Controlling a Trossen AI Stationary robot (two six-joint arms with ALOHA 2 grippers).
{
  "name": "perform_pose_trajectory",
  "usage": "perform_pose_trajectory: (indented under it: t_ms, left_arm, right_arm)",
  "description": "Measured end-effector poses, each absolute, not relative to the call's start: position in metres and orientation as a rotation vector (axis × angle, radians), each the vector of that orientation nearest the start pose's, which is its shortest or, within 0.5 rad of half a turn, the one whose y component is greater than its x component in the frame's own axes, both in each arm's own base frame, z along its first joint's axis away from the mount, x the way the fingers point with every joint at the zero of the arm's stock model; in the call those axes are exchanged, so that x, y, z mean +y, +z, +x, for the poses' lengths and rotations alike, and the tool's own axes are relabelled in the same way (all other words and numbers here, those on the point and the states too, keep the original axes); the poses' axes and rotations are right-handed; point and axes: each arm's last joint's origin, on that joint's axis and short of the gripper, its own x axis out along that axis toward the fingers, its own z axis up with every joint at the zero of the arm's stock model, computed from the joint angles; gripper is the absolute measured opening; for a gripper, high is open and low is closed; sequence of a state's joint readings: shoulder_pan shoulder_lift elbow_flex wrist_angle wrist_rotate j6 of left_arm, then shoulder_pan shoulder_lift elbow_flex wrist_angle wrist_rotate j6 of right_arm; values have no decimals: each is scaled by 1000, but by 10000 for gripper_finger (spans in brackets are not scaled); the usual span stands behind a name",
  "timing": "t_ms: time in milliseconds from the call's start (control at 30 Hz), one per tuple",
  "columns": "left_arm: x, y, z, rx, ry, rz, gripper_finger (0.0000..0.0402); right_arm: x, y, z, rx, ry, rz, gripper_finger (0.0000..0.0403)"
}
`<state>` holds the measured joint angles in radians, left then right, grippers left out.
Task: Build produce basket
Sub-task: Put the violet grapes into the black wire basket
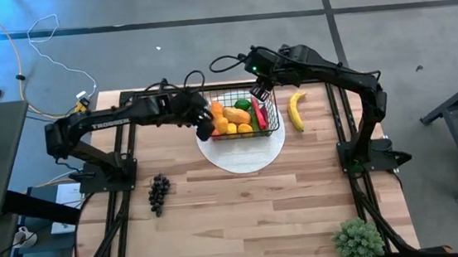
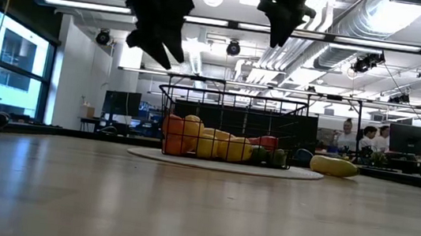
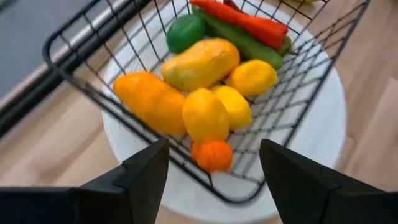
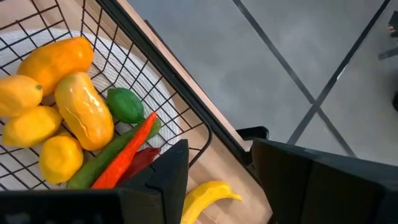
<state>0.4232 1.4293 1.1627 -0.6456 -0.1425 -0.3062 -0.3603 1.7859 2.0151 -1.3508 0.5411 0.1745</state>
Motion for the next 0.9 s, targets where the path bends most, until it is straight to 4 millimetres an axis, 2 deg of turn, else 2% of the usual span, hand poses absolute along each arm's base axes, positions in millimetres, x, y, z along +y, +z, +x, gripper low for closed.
perform_pose_trajectory:
  t_ms: [167, 367, 633, 900]
  left_arm:
    - [111, 291, 247, 855, 664, -523, 239]
    - [78, 294, 227, 849, 726, -673, 239]
    - [31, 279, 209, 960, 798, -808, 239]
    - [-13, 254, 191, 1062, 864, -900, 239]
  right_arm:
    - [-133, 391, 314, 1085, -869, 66, 161]
    - [-132, 391, 315, 1072, -846, 124, 161]
    - [-127, 389, 316, 1056, -832, 245, 161]
    - [-109, 388, 320, 1049, -837, 299, 161]
